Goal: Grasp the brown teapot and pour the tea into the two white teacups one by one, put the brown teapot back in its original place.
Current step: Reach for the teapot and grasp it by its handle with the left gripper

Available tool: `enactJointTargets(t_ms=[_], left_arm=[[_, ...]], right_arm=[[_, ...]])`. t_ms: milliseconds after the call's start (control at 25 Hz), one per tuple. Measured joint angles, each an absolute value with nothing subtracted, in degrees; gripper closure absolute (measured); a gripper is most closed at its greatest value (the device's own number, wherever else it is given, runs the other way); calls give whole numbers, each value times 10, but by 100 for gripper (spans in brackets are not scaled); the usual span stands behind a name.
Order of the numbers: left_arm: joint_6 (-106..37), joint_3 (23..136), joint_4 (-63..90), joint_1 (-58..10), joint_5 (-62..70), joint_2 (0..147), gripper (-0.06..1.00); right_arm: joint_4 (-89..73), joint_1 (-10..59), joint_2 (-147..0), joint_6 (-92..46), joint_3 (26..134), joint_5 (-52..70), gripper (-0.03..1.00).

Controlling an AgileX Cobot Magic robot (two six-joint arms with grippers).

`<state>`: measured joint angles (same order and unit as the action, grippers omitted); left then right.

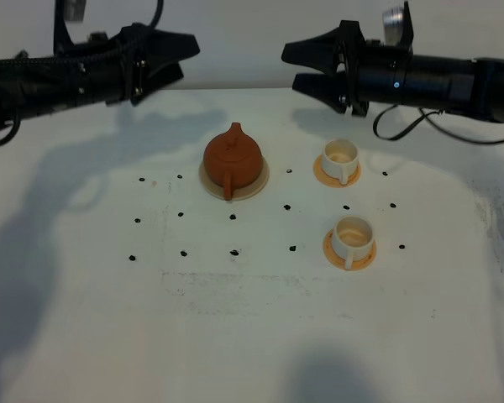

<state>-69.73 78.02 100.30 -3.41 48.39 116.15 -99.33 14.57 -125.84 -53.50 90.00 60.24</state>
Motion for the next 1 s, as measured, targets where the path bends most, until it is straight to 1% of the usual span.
enactJointTargets(t_ms=[160, 320, 440, 520, 640, 840, 1000], left_arm=[[-749, 807, 943, -35, 467, 1145, 36], [-762, 811, 856, -47, 382, 1102, 36], [-754, 812, 778, -66, 315, 1071, 36], [-723, 813, 720, -80, 266, 1056, 36], [-656, 815, 631, -95, 236, 1052, 36], [-520, 815, 489, -104, 229, 1051, 37], [-430, 815, 390, -108, 230, 1040, 40]], right_arm=[[-920, 146, -1241, -557, 916, 557, 40], [-799, 146, -1205, -543, 921, 480, 40], [-695, 146, -1173, -502, 921, 433, 40], [-610, 146, -1155, -451, 921, 415, 40], [-482, 145, -1128, -363, 921, 404, 40], [-279, 145, -1081, -217, 921, 420, 40], [-158, 145, -1022, -129, 921, 456, 40]])
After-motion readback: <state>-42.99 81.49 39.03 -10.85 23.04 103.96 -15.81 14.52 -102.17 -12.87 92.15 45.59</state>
